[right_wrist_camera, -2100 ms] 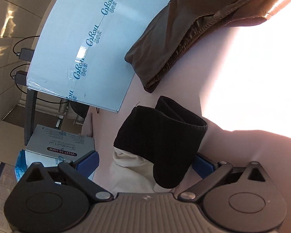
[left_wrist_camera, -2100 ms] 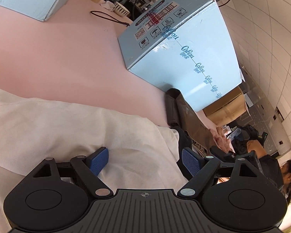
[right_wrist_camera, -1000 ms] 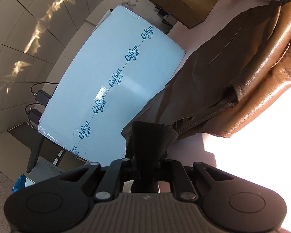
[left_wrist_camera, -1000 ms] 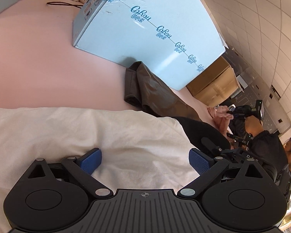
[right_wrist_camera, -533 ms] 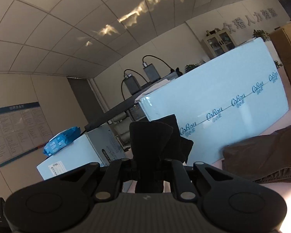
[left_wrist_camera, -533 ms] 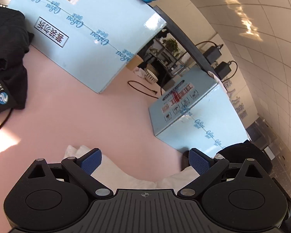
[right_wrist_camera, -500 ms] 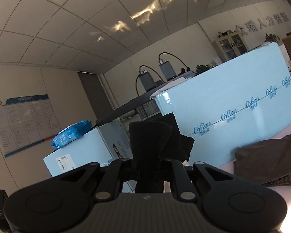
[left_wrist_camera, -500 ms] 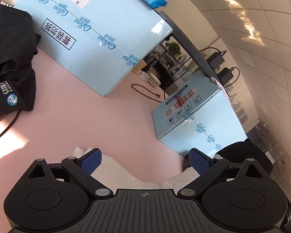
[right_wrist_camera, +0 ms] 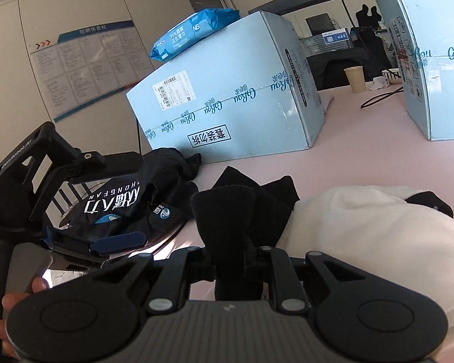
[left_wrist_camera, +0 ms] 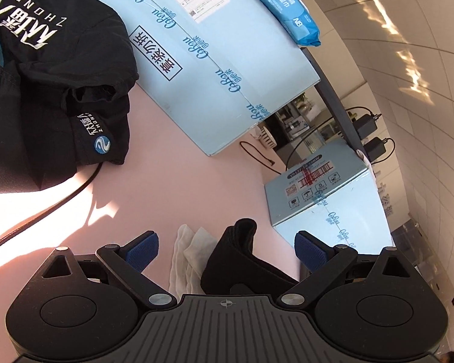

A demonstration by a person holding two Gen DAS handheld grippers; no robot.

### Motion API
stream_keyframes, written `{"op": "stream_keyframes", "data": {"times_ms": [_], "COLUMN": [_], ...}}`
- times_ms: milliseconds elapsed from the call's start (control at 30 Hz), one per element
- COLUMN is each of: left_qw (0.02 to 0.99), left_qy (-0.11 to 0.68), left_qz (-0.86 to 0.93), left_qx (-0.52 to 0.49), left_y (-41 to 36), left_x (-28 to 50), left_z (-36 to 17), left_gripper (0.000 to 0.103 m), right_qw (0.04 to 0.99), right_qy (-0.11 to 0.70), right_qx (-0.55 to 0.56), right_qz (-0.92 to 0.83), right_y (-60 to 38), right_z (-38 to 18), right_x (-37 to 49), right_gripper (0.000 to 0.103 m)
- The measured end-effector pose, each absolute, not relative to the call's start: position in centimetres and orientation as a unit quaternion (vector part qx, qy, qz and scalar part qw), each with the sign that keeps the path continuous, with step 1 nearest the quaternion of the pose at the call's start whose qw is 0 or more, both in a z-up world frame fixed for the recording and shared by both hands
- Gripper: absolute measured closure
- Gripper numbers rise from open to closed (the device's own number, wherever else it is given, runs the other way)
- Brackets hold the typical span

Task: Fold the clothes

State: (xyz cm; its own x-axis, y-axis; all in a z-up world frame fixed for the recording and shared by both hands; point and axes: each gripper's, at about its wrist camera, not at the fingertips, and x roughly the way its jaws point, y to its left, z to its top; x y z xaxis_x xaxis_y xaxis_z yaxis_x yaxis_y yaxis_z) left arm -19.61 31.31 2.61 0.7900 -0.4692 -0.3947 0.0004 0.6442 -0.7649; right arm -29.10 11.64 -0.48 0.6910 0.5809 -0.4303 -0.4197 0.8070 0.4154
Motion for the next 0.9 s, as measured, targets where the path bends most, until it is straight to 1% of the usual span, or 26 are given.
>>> {"op": "stream_keyframes", "data": {"times_ms": [67,167,233,267,300,367,400,433,567,700,800,900], "left_qw": [0.86,0.864,0.864,0.865,0.866,0.869,0.872,0.874,0.867,0.825,0.799,0.79], "left_qy": [0.29,0.283,0.278,0.273,0.266,0.255,0.25,0.247,0.251,0.281,0.316,0.364], "left_qz": [-0.138,-0.139,-0.145,-0.15,-0.157,-0.165,-0.169,-0.173,-0.232,-0.35,-0.369,-0.325], "left_qx": [-0.398,-0.394,-0.394,-0.394,-0.394,-0.391,-0.386,-0.381,-0.363,-0.343,-0.354,-0.371], "left_y": [31.4,31.4,31.4,31.4,31.4,31.4,31.3,31.1,29.6,25.5,23.6,23.0], "left_x": [-19.8,-20.0,-20.1,-20.1,-20.1,-20.1,-20.1,-20.1,-19.8,-19.7,-18.8,-17.3], "left_z": [2.7,3.2,3.6,3.9,4.3,5.0,5.5,5.9,7.2,6.9,4.6,0.9], "left_gripper": [0.005,0.005,0.005,0.005,0.005,0.005,0.005,0.005,0.005,0.005,0.005,0.005], "right_qw": [0.903,0.895,0.888,0.884,0.88,0.88,0.883,0.886,0.892,0.87,0.849,0.818], "right_qy": [0.3,0.324,0.322,0.32,0.315,0.291,0.275,0.257,0.208,0.197,0.214,0.269], "right_qx": [0.139,0.121,0.122,0.128,0.14,0.17,0.184,0.2,0.258,0.316,0.353,0.39], "right_qz": [0.276,0.283,0.305,0.315,0.325,0.335,0.334,0.329,0.307,0.323,0.332,0.325], "right_y": [12.1,13.5,13.9,13.9,13.7,12.2,11.2,9.6,3.3,-1.7,-2.6,-2.2], "right_z": [-1.3,-2.2,-2.1,-1.8,-1.3,0.0,0.7,1.5,4.3,6.2,5.1,1.8], "right_x": [-28.7,-28.3,-28.5,-28.4,-28.4,-29.2,-29.6,-30.3,-32.3,-32.8,-31.7,-29.4], "right_gripper": [0.08,0.065,0.037,0.03,0.02,0.015,0.01,0.008,0.007,0.007,0.008,0.013]}}
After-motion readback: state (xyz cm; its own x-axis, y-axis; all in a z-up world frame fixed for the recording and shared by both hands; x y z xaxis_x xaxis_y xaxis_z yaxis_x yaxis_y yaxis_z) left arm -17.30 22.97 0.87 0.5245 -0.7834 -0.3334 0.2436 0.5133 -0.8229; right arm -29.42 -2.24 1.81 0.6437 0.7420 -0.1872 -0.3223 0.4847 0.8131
